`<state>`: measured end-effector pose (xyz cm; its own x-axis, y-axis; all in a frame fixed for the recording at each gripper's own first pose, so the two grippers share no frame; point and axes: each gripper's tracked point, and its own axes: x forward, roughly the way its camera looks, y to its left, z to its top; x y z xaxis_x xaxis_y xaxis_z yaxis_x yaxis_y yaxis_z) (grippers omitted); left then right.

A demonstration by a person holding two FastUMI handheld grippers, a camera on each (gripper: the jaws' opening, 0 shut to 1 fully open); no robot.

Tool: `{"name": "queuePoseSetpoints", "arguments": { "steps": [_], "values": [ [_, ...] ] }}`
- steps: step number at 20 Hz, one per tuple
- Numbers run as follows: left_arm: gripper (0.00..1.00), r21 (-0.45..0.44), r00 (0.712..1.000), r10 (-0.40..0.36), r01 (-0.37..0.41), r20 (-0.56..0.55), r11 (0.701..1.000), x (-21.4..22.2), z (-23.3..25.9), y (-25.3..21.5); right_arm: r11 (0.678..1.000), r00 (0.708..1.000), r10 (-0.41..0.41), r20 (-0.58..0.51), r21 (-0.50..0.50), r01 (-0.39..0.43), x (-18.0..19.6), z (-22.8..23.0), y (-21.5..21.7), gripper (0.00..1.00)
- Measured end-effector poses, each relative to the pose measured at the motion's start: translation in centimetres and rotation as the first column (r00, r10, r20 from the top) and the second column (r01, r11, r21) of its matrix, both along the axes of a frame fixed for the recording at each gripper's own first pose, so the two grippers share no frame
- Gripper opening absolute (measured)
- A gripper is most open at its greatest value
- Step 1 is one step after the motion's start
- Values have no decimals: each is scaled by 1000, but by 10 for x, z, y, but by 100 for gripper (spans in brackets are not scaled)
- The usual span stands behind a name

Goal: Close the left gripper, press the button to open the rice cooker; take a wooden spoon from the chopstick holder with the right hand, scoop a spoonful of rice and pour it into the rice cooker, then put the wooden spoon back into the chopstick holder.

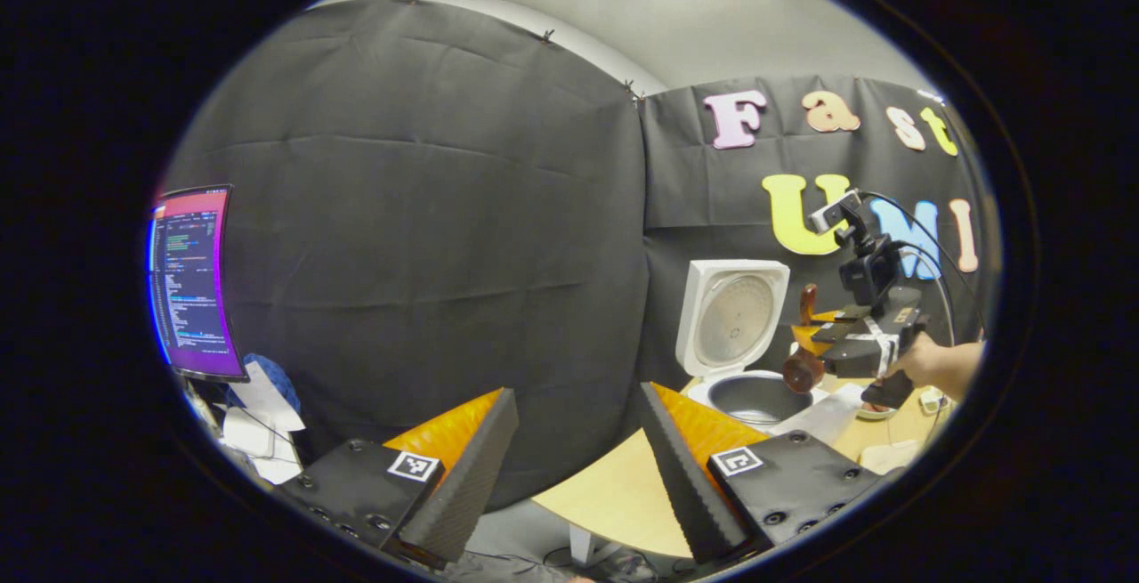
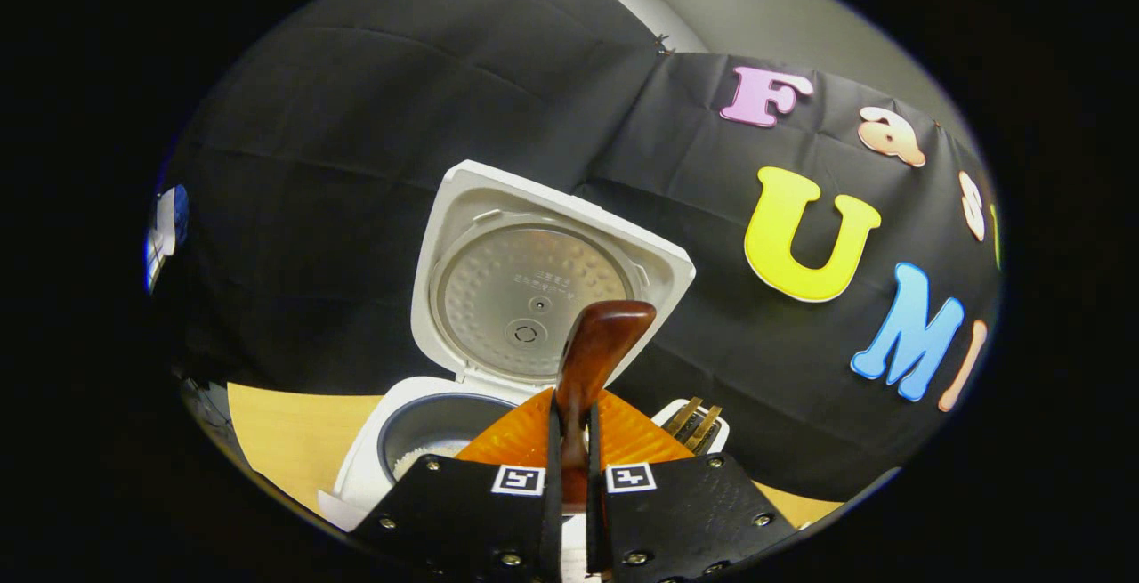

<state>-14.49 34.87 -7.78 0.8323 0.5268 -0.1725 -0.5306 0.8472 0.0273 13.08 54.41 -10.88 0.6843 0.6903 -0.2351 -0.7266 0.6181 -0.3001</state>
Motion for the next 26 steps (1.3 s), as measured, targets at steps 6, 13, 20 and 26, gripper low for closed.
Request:
{"name": "queuePoseSetpoints", "arguments": {
  "steps": [6,13,20,26],
  "values": [
    [92,10,1000,-17,17,14,1000,4,8,-5,988,981,1,-193,151,29,2,10,-6,11],
    [95,25,997,-62,61,36,998,20,22,-17,894,870,31,-492,403,196,14,42,-47,11],
    [100,20,987,-139,138,78,990,59,39,-52,854,858,-31,-513,432,289,32,56,-120,11],
    [100,20,973,-208,207,98,978,81,46,-93,829,852,-123,-510,419,371,45,52,-194,11]
  ]
}}
